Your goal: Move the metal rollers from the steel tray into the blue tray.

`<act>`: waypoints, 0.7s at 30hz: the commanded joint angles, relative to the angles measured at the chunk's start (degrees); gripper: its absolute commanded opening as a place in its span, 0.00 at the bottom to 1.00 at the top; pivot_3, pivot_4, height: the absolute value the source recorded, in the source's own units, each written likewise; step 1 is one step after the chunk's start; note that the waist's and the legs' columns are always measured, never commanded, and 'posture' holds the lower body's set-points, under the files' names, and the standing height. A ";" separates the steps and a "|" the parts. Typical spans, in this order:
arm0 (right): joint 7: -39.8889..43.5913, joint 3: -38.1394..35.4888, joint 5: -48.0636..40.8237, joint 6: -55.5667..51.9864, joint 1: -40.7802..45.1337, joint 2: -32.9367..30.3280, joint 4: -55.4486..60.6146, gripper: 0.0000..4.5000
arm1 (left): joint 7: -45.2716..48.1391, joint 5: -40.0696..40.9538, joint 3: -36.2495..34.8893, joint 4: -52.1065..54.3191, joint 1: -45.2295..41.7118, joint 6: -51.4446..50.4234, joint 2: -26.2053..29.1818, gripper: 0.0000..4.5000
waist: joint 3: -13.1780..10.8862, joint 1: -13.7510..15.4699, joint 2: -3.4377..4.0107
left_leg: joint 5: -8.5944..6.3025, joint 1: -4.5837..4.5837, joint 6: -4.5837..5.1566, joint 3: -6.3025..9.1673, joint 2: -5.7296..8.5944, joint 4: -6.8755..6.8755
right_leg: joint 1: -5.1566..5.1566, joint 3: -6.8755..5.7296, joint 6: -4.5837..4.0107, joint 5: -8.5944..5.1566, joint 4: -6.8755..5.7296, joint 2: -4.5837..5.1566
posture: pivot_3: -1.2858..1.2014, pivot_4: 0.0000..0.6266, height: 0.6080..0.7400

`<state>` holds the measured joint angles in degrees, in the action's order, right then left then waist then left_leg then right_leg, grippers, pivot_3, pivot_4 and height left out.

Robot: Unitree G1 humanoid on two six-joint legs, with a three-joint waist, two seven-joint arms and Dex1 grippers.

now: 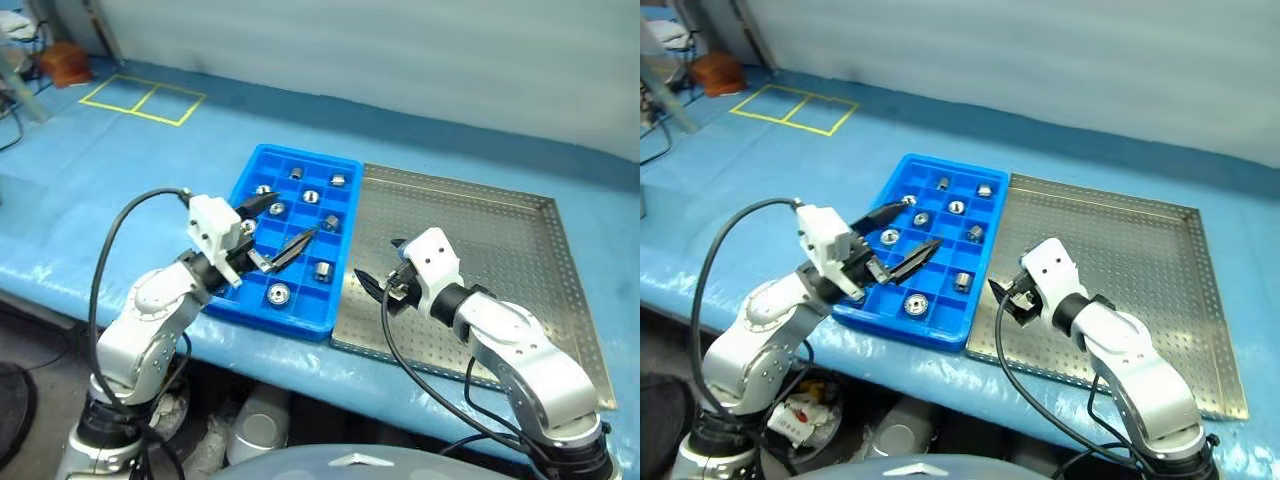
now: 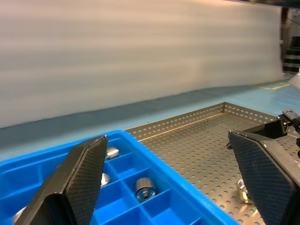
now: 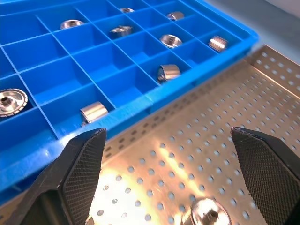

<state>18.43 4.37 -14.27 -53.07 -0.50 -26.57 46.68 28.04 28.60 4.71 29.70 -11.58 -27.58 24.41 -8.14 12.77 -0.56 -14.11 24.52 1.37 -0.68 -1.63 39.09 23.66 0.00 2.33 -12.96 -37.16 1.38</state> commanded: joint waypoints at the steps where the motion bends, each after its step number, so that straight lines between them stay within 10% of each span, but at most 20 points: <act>1: -2.92 -2.81 0.51 -0.96 -2.55 1.18 5.41 1.00 | -0.88 -2.88 3.16 -3.84 -5.88 -3.21 -1.10 1.00 | 0.00 -2.72 0.00 | 0.01 0.00 0.01 0.05 0.01 0.01 | -0.03 0.00 0.00 0.00 0.00 0.00 | 0.54 0.24 1.00; 9: -7.39 -5.20 1.34 -2.77 -8.30 3.47 10.35 1.00 | 3.92 -6.29 10.85 -14.16 -17.26 -8.94 -2.38 1.00 | -0.02 -11.33 0.02 | 0.03 -0.20 0.03 0.24 0.04 -0.04 | -0.10 0.21 -0.02 0.00 -0.14 -0.01 | 0.50 0.24 1.00; 21: -12.97 -5.26 1.92 0.60 -16.14 5.52 13.32 1.00 | 19.00 -15.43 22.71 -31.97 -27.23 -6.54 -2.32 1.00 | -0.05 -14.97 -0.03 | 0.04 -0.79 0.06 -0.49 0.02 -0.07 | -0.05 0.96 0.01 -0.18 -0.77 0.00 | 0.47 0.24 1.00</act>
<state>6.53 -0.66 -12.30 -54.68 -16.11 -21.28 57.54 45.80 14.99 26.88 -1.26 -37.02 -36.09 22.59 -8.18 -2.19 -0.58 -14.08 23.73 1.43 -1.18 -1.61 39.02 23.63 0.97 2.35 -13.13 -37.93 1.37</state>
